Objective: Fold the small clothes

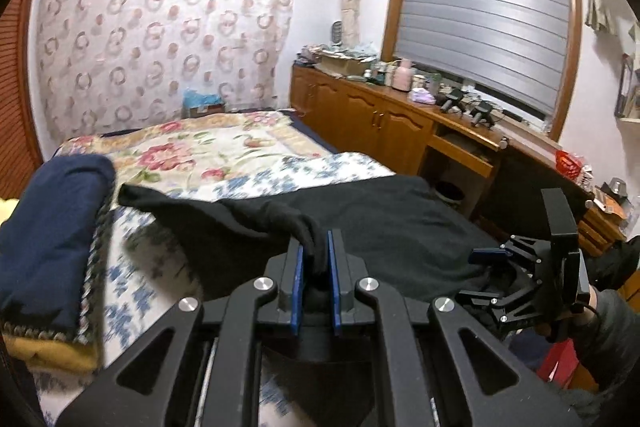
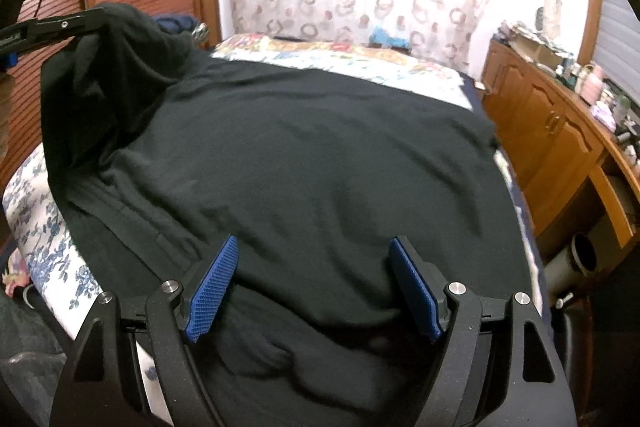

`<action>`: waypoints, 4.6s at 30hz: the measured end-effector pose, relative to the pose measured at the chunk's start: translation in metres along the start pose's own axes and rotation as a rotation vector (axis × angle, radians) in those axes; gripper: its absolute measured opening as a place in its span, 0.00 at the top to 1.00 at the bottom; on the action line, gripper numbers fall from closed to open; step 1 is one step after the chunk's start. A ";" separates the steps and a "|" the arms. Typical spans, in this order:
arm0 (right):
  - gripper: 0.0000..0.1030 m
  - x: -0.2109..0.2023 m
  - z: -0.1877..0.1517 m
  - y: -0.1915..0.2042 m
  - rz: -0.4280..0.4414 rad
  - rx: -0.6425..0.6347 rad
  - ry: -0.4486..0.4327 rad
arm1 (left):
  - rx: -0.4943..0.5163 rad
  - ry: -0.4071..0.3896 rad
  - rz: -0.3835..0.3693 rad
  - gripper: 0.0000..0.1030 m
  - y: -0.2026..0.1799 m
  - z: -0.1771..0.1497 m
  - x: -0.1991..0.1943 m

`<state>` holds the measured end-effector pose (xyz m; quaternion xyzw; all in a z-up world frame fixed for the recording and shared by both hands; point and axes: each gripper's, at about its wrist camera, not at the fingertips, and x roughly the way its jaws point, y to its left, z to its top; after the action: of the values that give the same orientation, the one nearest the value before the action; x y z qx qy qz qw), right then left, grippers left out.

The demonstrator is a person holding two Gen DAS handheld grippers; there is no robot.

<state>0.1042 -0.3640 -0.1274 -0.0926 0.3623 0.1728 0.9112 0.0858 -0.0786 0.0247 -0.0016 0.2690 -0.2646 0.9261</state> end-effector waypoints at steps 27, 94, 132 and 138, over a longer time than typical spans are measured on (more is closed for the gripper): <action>0.23 -0.078 -0.005 -0.071 -0.119 0.149 -0.150 | 0.222 -0.010 -0.271 0.92 -0.147 0.070 0.025; 0.27 0.098 0.082 0.110 0.199 -0.277 0.149 | -0.085 0.077 0.152 0.45 0.058 -0.043 -0.001; 0.69 0.035 0.112 -0.146 -0.258 0.122 0.024 | -0.041 0.148 0.049 0.45 0.020 -0.053 0.030; 0.53 0.006 0.076 -0.117 -0.196 0.093 0.015 | -0.016 0.168 0.030 0.45 0.003 -0.056 0.040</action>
<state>0.2010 -0.4485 -0.0722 -0.0867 0.3661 0.0652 0.9242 0.0878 -0.0873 -0.0437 0.0171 0.3479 -0.2479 0.9040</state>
